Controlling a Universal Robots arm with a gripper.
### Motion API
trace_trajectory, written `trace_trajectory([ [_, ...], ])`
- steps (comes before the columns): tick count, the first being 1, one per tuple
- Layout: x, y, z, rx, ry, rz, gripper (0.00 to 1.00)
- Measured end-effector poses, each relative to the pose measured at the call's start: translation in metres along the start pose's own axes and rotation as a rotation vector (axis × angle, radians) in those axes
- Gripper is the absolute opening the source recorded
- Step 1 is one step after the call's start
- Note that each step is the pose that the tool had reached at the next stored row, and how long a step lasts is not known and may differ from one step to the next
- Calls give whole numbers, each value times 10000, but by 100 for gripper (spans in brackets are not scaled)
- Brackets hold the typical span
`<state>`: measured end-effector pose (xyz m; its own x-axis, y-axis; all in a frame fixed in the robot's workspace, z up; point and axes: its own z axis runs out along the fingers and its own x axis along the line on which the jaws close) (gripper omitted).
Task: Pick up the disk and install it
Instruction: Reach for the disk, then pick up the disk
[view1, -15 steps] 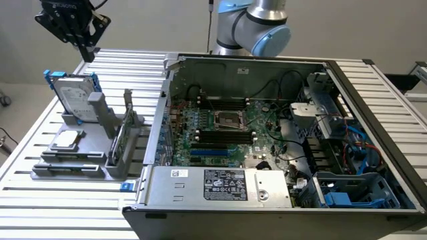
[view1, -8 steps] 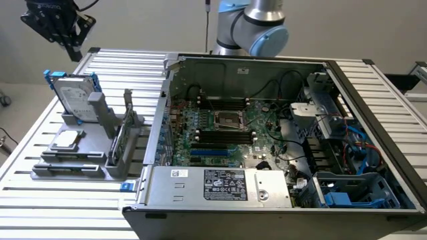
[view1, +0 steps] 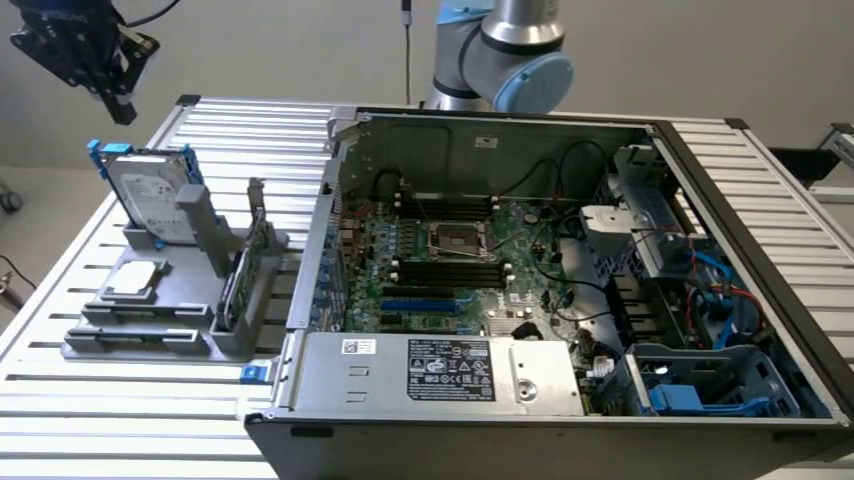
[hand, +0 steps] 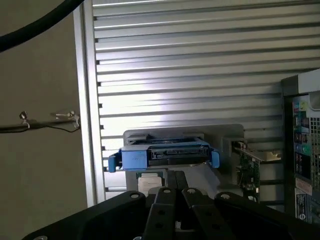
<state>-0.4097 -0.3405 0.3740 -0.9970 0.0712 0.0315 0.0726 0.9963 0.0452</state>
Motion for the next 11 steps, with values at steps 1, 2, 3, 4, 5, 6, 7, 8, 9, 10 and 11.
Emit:
trace_trajectory([
  [1, 45, 7, 12, -1, -1, 0, 11],
  [2, 92, 14, 22, 0, -1, -1, 11],
  [3, 137, 23, 29, 0, -1, -1, 11],
  [4, 179, 32, 34, -1, -1, 0, 11],
  [5, 200, 39, 36, 1, 5, 1, 11],
  [6, 201, 39, 36, 1, 6, 0, 11],
  [7, 201, 40, 36, 0, 7, 1, 11],
  [8, 201, 39, 36, 0, 7, 0, 11],
  [9, 202, 39, 36, 0, 7, 0, 11],
  [10, 202, 39, 36, 0, 7, 0, 11],
  [11, 202, 39, 36, 0, 8, 0, 11],
])
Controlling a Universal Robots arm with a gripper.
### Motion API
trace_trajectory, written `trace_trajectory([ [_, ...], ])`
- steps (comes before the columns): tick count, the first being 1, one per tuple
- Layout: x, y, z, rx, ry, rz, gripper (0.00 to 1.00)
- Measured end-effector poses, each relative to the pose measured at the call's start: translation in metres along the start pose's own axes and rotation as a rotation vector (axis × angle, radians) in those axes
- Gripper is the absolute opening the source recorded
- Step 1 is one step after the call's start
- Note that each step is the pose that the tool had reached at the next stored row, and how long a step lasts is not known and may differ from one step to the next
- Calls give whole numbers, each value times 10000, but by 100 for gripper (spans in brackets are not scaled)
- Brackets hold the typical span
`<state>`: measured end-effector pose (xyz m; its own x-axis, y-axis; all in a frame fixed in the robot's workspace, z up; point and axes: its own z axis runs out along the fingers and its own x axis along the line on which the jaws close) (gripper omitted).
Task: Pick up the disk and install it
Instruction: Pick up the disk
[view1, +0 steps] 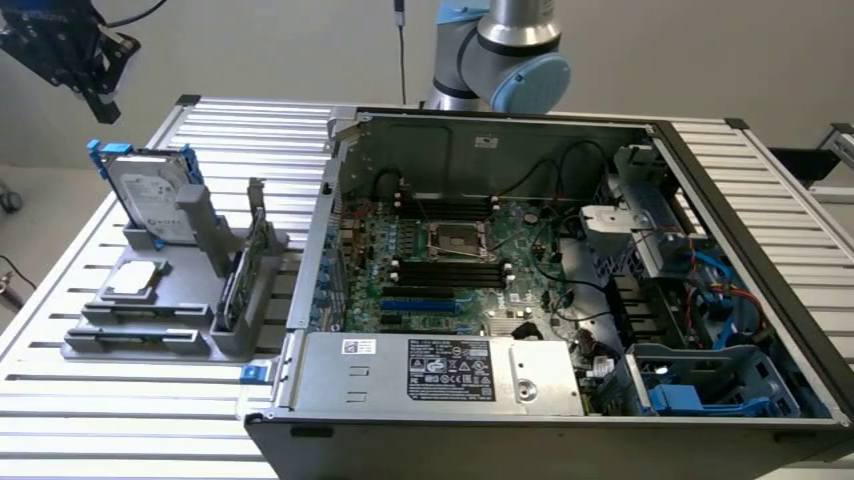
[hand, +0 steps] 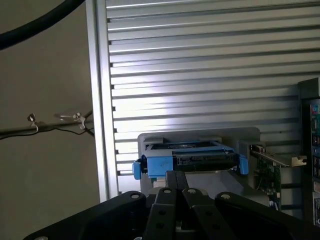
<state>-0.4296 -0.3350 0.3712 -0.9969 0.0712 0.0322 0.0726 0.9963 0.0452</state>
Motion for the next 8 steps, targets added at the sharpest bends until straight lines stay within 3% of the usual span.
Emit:
trace_trajectory([
  [8, 1, 0, 0, 0, 0, 0, 11],
])
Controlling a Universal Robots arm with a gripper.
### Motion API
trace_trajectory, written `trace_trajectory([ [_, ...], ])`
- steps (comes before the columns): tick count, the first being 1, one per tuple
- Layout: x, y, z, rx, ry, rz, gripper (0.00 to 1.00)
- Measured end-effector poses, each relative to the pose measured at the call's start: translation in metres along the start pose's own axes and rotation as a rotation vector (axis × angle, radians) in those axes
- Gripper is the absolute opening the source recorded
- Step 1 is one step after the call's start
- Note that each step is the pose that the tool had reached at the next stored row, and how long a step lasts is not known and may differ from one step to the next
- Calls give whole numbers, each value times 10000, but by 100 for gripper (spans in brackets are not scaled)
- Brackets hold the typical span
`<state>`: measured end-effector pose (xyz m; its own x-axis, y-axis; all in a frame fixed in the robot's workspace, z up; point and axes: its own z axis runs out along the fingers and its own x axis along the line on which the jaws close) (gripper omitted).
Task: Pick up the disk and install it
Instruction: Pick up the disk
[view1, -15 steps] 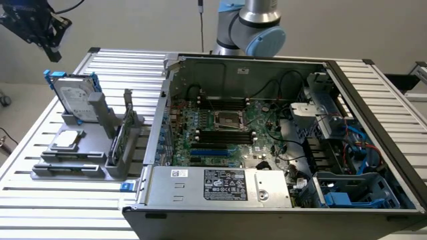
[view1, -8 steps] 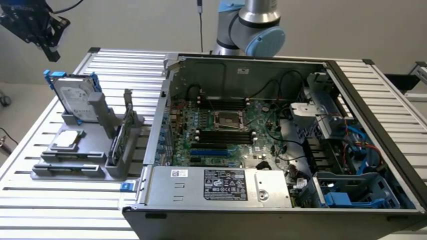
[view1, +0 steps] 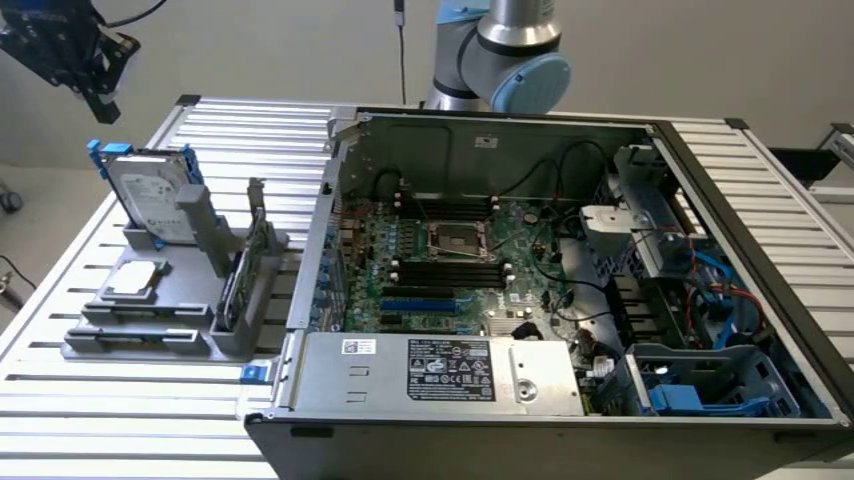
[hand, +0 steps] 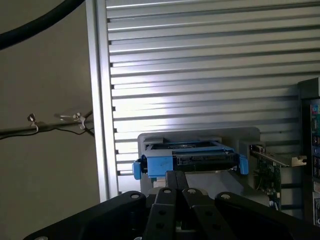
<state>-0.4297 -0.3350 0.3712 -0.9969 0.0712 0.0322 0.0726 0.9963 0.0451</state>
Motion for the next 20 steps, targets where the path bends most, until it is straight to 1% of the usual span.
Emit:
trace_trajectory([
  [3, 2, 0, 0, 2, 3, -52, 11],
  [5, 2, 0, 0, 8, 12, -248, 11],
  [20, 2, 0, 0, 94, 133, -2950, 11],
])
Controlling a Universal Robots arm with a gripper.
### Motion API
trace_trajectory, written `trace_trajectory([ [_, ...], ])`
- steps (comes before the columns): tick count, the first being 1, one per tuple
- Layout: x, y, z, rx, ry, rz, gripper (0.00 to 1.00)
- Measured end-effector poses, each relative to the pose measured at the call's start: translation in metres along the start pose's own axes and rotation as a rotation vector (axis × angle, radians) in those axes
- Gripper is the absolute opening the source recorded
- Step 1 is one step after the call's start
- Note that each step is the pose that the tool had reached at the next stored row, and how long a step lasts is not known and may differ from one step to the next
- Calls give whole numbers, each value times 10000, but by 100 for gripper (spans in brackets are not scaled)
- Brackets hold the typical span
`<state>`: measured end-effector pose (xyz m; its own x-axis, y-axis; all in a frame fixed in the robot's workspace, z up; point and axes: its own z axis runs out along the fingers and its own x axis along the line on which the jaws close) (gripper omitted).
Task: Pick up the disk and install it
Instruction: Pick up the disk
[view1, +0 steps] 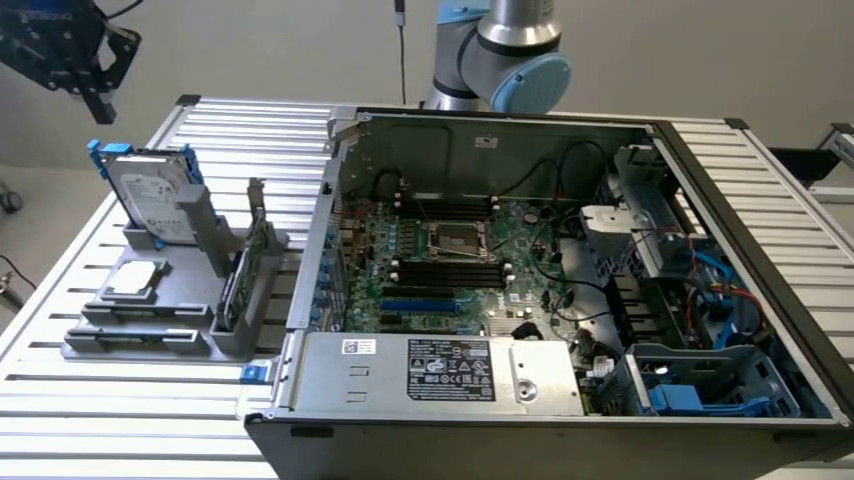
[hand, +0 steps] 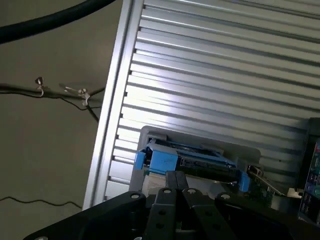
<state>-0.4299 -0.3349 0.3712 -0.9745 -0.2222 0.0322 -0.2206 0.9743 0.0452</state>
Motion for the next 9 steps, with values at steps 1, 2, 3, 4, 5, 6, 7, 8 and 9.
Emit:
trace_trajectory([
  [1, 0, 0, 0, 6, 8, -179, 11],
  [2, 0, 0, 0, 12, 17, -359, 11],
  [3, 0, 0, 0, 18, 25, -555, 11],
  [4, 0, 0, 0, 24, 34, -735, 11],
  [5, 0, 0, 0, 30, 41, -914, 11],
  [6, 0, 0, 0, 36, 50, -1094, 11],
  [7, 0, 0, 0, 41, 58, -1273, 11],
  [8, 0, 0, 0, 47, 66, -1452, 11],
  [9, 0, 0, 0, 53, 73, -1638, 11],
])
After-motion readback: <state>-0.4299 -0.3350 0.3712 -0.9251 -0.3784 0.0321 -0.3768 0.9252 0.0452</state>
